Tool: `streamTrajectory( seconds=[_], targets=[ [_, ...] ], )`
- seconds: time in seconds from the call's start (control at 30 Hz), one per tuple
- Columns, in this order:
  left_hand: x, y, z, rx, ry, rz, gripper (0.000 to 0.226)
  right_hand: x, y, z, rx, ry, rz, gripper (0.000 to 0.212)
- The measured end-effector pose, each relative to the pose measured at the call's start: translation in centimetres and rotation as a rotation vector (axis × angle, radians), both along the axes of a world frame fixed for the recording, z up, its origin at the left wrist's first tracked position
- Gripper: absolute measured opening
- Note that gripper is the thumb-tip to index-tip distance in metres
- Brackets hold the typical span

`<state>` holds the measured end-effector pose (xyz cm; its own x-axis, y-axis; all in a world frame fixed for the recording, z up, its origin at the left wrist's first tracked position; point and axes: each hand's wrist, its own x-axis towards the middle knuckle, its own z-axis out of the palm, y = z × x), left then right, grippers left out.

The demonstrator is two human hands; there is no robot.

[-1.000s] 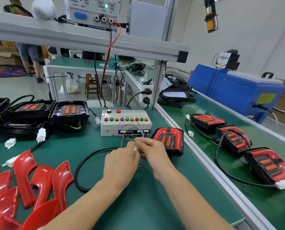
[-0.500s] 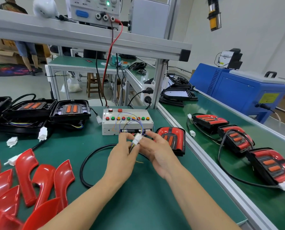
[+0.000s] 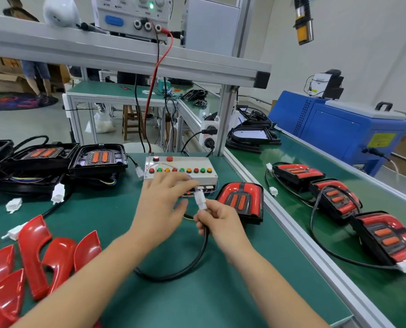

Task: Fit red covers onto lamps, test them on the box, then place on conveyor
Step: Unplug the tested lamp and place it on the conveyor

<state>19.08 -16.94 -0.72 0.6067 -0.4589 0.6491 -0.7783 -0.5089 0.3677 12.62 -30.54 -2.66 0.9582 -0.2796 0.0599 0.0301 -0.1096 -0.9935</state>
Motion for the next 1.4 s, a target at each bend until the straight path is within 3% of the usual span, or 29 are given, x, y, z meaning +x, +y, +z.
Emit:
streamTrajectory(
  seconds=[0.1, 0.2, 0.33, 0.5, 0.63, 0.93, 1.17, 1.3, 1.4],
  targets=[
    [1.7, 0.1, 1.6, 0.458, -0.108, -0.109, 0.05, 0.1, 0.1, -0.1, -0.195, -0.024, 0.011, 0.017],
    [3.4, -0.1, 2.0, 0.621, -0.006, -0.171, 0.04, 0.2, -0.1, -0.1, -0.291, -0.027, 0.03, 0.014],
    [4.4, 0.1, 1.7, 0.568, 0.057, -0.213, 0.029, 0.4, -0.1, -0.4, -0.333, -0.065, -0.024, 0.01],
    [4.7, 0.6, 0.8, 0.472, 0.114, -0.233, 0.021, 0.5, 0.3, -0.8, -0.434, -0.127, -0.099, 0.022],
    [4.3, 0.5, 0.2, 0.417, 0.065, -0.17, 0.018, 0.6, 0.6, -1.2, -0.576, -0.149, -0.121, 0.023],
    [3.2, -0.5, -0.3, 0.52, -0.03, -0.058, 0.023, 0.7, 0.9, -1.3, -0.784, -0.138, -0.193, 0.032],
    [4.9, 0.6, 0.1, 0.518, 0.26, -0.209, 0.029, 0.0, 0.2, -1.7, -0.708, -0.097, -0.16, 0.022],
    [5.0, 0.6, 0.0, 0.505, 0.149, -0.156, 0.019, -0.1, 0.6, -1.7, -0.726, -0.108, -0.154, 0.022],
    [4.7, 0.3, -0.3, 0.524, 0.046, -0.057, 0.028, -0.1, 0.9, -1.7, -0.771, -0.121, -0.17, 0.023]
  ],
)
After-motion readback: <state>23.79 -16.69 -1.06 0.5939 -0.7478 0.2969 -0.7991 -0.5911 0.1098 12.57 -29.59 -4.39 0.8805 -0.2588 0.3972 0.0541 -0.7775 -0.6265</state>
